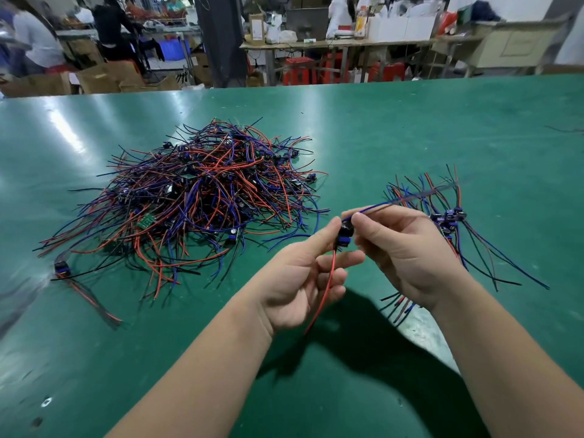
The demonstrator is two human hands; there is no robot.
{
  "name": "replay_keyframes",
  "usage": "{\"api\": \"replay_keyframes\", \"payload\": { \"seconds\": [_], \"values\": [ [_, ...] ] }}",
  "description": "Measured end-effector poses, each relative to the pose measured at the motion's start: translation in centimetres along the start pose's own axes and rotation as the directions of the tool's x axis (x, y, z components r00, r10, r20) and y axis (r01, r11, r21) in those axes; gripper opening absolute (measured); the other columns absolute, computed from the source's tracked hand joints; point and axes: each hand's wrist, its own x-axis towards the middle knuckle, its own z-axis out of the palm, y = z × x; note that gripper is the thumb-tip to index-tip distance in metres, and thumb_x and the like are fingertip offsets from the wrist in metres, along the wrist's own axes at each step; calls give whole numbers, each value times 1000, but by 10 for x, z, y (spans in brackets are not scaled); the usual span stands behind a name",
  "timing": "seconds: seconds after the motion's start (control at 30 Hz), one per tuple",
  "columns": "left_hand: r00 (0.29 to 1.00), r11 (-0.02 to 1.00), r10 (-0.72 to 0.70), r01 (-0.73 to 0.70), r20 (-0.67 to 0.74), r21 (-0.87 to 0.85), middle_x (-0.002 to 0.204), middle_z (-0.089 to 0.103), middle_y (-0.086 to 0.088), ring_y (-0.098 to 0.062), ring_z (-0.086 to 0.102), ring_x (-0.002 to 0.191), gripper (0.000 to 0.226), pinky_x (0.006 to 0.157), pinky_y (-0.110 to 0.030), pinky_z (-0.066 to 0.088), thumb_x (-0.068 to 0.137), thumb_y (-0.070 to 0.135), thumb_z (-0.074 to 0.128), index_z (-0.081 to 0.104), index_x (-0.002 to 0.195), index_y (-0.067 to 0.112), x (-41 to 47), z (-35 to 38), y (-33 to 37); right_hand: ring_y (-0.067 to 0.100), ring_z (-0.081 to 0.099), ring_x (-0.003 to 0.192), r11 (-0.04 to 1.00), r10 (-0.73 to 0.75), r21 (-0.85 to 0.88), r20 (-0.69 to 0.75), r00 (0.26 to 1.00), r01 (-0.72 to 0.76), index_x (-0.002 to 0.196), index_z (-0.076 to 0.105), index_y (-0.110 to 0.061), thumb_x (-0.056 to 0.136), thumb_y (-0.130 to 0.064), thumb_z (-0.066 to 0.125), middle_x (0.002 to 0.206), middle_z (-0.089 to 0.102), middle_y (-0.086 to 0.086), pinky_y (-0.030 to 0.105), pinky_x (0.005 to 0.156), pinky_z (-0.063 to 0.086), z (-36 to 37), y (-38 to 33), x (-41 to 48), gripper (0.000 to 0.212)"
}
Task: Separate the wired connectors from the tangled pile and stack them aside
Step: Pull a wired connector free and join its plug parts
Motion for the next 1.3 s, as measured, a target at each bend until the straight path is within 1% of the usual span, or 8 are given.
{"api": "replay_keyframes", "payload": {
  "seconds": [0.1, 0.23, 0.53, 0.67, 0.87, 1.07, 1.2, 1.3],
  "values": [
    [995, 994, 76, -70, -70, 80, 76, 72, 5, -2, 47, 36, 25, 37, -13, 41, 64, 46, 66, 71, 72, 23, 2, 2, -2, 14, 52, 56, 999, 42, -16, -53, 998, -42, 70, 74, -10, 60, -24, 72, 61, 64, 5, 33, 66, 40, 0, 1, 2, 18],
    [971, 975, 202, -187, -128, 123, 73, 71, 5, -3, 52, 40, 28, 39, -15, 42, 65, 30, 71, 65, 89, 15, 4, 0, -7, 9, 53, 52, 992, 1, -124, -95, 996, -13, 70, 72, -10, 61, -24, 72, 59, 66, 1, 18, 51, 41, 1, 4, 1, 16],
    [991, 972, 127, -118, -34, 203, 75, 73, 0, -2, 54, 41, 17, 41, -15, 46, 69, 28, 68, 67, 76, 13, 0, 1, -10, 4, 54, 53, 990, 126, -54, -20, 992, -127, 69, 77, -16, 60, -19, 70, 58, 64, -4, 14, 55, 44, -11, -1, 3, 12],
    [993, 966, 114, -105, -26, 237, 73, 72, -2, -3, 54, 42, 12, 43, -16, 46, 72, 22, 70, 67, 77, 12, 1, 2, -11, 5, 49, 43, 988, 154, 0, -194, 969, -157, 73, 64, -2, 65, -16, 70, 52, 61, -1, 14, 45, 42, -21, -5, 8, 17],
    [995, 931, -14, -23, 97, 364, 76, 71, -9, -12, 63, 54, 11, 49, -20, 49, 81, 11, 72, 72, 70, 12, -2, -5, -17, 5, 52, 43, 995, 89, 75, -519, 850, -59, 70, 60, -9, 78, -3, 71, 49, 61, -3, 16, 44, 39, -47, -10, 17, 15],
    [992, 889, -19, -40, 122, 457, 68, 63, 5, -6, 57, 61, 7, 58, -16, 47, 69, 22, 78, 70, 69, 21, -5, -6, -14, 6, 49, 38, 980, 147, 197, -589, 795, -35, 71, 60, -9, 86, -14, 67, 46, 56, -2, 14, 38, 36, -55, -9, 19, 17],
    [982, 944, 54, -109, 179, 312, 65, 61, 5, -6, 55, 56, 7, 56, -15, 45, 72, 13, 74, 68, 75, 16, -6, -11, -8, 9, 51, 38, 926, 271, 373, -557, 785, -55, 78, 61, -7, 98, -23, 42, 52, 59, 2, 13, 39, 35, -60, -14, 23, 32],
    [977, 985, 140, -154, 161, 74, 67, 65, 2, -11, 66, 60, 6, 64, -22, 54, 77, 11, 69, 70, 74, 16, -3, -8, -3, 9, 57, 43, 939, 303, 294, -472, 828, -177, 87, 64, -7, 96, -16, 49, 59, 65, 5, 14, 41, 42, -56, -12, 21, 19]
  ]
}}
